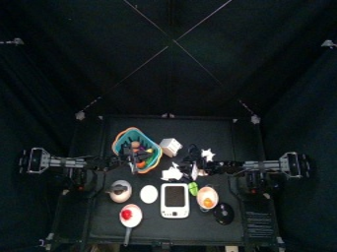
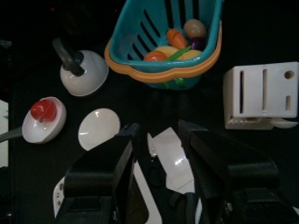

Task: Grab squash

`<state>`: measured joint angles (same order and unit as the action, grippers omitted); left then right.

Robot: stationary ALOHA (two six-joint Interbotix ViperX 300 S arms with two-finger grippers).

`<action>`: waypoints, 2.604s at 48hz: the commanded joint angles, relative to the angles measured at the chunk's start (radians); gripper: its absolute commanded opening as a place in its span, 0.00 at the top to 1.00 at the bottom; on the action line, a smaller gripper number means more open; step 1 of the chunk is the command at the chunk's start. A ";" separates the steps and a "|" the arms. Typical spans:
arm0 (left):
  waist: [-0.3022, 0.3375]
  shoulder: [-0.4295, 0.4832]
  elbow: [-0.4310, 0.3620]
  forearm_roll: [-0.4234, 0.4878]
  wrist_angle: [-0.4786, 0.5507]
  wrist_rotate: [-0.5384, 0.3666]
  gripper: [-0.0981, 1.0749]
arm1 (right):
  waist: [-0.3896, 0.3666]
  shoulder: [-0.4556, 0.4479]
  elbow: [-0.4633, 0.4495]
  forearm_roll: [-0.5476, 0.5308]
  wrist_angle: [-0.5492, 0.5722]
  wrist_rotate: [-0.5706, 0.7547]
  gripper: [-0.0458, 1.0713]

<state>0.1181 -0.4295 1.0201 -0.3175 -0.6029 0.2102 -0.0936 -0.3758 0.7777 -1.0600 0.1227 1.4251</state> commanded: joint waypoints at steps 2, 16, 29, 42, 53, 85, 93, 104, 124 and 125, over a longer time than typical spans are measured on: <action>-0.003 -0.005 -0.009 0.002 0.003 -0.002 0.62 | 0.009 -0.061 -0.005 0.005 -0.002 -0.002 0.26; -0.002 -0.005 -0.006 0.002 0.009 0.000 0.62 | 0.219 -0.313 0.103 0.235 0.210 -0.002 0.25; 0.000 -0.005 -0.002 0.002 0.012 0.000 0.62 | 0.545 -0.282 -0.008 0.336 0.666 -0.144 0.26; 0.000 -0.005 0.002 -0.003 0.014 -0.002 0.62 | 0.752 -0.095 0.011 0.442 0.805 -0.078 0.25; 0.000 -0.005 0.002 -0.017 0.014 0.000 0.62 | 0.755 0.077 -0.002 0.499 0.816 -0.055 0.24; 0.002 -0.006 0.005 -0.017 0.014 0.000 0.62 | 0.706 0.178 0.063 0.612 0.721 -0.067 0.21; 0.002 -0.005 0.006 -0.017 0.014 0.000 0.62 | 0.701 0.178 0.063 0.612 0.721 -0.067 0.21; 0.003 -0.005 0.008 -0.017 0.014 0.000 0.62 | 0.696 0.178 0.069 0.607 0.723 -0.069 0.29; 0.005 -0.005 0.008 -0.017 0.014 0.000 0.62 | 0.664 0.110 -0.026 0.528 0.824 -0.141 0.46; 0.003 -0.005 0.008 -0.017 0.014 0.000 0.62 | 0.661 0.110 -0.032 0.523 0.828 -0.146 0.46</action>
<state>0.1212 -0.4310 1.0400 -0.3329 -0.5844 0.2102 0.5768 -0.2378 0.7793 -0.5216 0.9388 1.2885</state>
